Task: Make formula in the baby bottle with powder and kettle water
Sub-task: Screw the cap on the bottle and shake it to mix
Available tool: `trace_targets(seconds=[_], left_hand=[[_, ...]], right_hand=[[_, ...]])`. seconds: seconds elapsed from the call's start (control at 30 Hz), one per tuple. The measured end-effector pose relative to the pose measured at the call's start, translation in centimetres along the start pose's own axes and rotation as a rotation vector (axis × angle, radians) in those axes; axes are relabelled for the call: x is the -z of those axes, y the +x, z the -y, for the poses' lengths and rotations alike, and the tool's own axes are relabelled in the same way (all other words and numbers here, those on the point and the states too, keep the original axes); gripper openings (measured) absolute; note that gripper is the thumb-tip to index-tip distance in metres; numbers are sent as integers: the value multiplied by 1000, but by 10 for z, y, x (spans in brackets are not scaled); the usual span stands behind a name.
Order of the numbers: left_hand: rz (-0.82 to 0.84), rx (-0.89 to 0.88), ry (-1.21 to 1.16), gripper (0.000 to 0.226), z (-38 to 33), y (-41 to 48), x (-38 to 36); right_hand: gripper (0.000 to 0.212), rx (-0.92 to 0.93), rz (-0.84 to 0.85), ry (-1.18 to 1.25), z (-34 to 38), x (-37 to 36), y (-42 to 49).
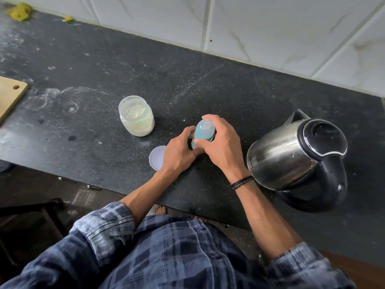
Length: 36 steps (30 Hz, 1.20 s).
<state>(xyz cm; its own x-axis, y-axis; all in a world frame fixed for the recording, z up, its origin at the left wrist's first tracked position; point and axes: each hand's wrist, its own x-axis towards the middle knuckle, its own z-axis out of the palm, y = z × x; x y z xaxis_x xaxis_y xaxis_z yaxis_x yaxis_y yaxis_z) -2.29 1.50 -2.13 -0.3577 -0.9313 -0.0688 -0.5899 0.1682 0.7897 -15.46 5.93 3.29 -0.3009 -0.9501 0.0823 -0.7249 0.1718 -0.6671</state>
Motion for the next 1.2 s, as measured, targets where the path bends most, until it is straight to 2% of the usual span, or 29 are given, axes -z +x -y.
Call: trace_targets(seconds=[0.13,0.33,0.77,1.0,1.2], left_hand=[[-9,-9,16,56,0,0,0],[-2,-2,3,57,0,0,1],[-48,3,-3,49,-3,0,0],[-43,20,-31,53,-2,1,1],[-65,12,-34,48,-2,0,-1]], right_hand=[[66,-4,-38,-5,0,-6,-3],[72,24,51,10,-2,-3,1],[68,9,-127,-29,5,-20,-8],[68,32,30,46,-5,-6,0],[66,55,-7,25,-6,-12,-3]])
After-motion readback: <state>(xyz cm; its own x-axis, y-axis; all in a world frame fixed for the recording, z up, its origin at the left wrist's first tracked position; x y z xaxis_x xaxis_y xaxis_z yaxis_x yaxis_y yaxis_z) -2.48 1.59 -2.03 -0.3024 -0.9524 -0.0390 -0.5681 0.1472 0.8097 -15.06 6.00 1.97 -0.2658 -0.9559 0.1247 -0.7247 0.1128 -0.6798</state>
